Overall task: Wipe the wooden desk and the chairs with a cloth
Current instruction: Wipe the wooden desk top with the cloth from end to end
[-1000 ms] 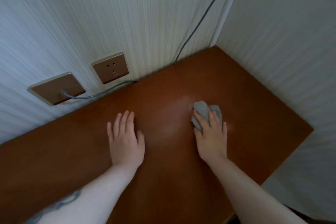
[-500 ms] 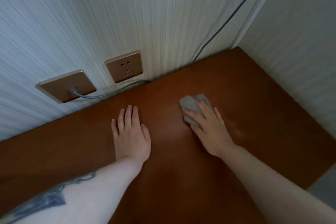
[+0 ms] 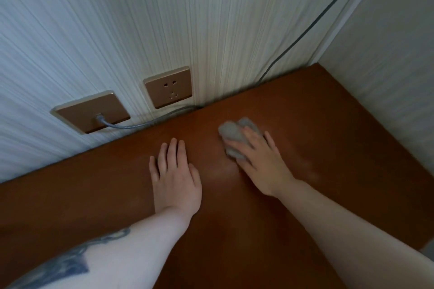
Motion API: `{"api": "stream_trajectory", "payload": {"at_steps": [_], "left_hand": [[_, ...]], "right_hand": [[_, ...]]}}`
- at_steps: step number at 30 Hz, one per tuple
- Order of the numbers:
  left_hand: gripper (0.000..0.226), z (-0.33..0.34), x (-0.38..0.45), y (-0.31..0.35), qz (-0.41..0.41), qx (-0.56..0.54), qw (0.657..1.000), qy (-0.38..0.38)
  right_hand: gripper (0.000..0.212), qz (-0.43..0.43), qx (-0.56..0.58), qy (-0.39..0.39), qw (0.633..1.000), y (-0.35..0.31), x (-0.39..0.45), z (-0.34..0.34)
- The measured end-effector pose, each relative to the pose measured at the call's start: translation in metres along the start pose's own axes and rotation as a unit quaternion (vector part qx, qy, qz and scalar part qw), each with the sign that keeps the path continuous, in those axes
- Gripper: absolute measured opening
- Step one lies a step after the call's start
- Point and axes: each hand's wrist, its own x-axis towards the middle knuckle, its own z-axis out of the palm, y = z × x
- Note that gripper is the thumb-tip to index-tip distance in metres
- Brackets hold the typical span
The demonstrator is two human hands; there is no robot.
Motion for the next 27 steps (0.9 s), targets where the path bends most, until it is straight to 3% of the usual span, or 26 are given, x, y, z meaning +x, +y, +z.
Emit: {"api": "stream_trajectory", "payload": {"at_steps": [3,5,7,9,11,15,19,21,23,25,27], "left_hand": [[0.060,-0.001,0.000,0.000,0.003,-0.004,1.000,0.007],[0.061,-0.001,0.000,0.000,0.003,-0.006,1.000,0.003],[0.062,0.000,0.001,0.000,0.005,-0.003,1.000,0.003],[0.061,0.000,0.001,0.000,0.002,0.000,1.000,0.003],[0.060,-0.001,0.001,0.001,0.002,0.001,1.000,0.002],[0.059,0.000,0.001,0.001,0.003,-0.006,1.000,0.005],[0.060,0.001,0.001,0.000,0.005,-0.010,1.000,0.017],[0.060,0.002,0.001,-0.001,0.006,-0.022,1.000,0.020],[0.059,0.003,0.001,-0.002,0.004,-0.032,0.999,0.017],[0.059,0.001,0.001,-0.002,0.002,-0.027,1.000,0.013],[0.059,-0.001,0.000,-0.001,0.001,-0.019,1.000,0.009]], "right_hand": [[0.050,0.191,-0.001,0.095,0.977,-0.049,0.039,0.020],[0.051,0.201,0.016,0.102,0.974,-0.076,0.040,0.028],[0.049,0.066,0.038,0.051,0.996,-0.076,0.022,0.027],[0.048,-0.095,0.038,-0.040,0.994,-0.050,-0.002,0.015],[0.047,-0.149,0.020,-0.086,0.985,-0.012,-0.012,0.001],[0.049,0.022,0.015,-0.001,1.000,0.012,0.028,-0.006],[0.051,0.227,0.011,0.097,0.969,-0.058,0.081,0.020],[0.052,0.170,0.015,0.086,0.982,-0.086,0.077,0.031],[0.051,0.014,0.029,0.034,0.999,-0.084,0.053,0.030],[0.050,-0.114,0.030,-0.025,0.993,-0.052,0.028,0.020],[0.047,-0.131,0.006,-0.046,0.990,-0.013,0.017,0.006]]}}
